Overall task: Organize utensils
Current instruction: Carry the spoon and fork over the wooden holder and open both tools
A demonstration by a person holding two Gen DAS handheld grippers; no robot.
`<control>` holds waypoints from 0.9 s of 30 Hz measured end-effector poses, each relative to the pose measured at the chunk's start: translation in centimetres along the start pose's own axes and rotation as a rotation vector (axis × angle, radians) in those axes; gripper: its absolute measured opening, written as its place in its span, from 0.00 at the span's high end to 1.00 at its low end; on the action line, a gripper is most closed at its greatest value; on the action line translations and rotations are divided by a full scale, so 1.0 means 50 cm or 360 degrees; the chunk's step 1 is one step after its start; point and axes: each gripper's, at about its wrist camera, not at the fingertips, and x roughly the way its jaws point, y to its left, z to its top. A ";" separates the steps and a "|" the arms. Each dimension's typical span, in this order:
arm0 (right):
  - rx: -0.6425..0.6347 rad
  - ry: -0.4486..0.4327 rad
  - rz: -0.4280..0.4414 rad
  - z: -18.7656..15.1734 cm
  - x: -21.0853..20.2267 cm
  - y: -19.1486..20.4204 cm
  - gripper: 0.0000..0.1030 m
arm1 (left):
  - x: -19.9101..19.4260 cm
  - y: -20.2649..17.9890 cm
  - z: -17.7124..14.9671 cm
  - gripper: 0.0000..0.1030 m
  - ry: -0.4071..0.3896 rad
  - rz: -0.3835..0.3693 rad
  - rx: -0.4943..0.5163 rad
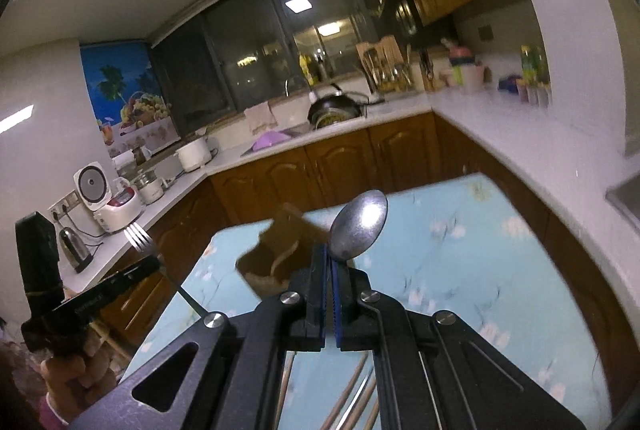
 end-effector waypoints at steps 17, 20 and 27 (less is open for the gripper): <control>-0.0287 0.0135 -0.0136 0.018 0.248 0.035 0.98 | 0.297 0.001 0.001 1.00 0.0027 0.0164 0.0059; -0.0287 0.0218 -0.0134 -0.009 0.281 0.022 0.98 | 0.333 -0.005 -0.010 1.00 0.0077 0.0168 0.0064; -0.0264 0.0306 -0.0114 -0.041 0.303 0.003 0.98 | 0.367 0.011 0.000 0.99 0.0159 0.0151 0.0065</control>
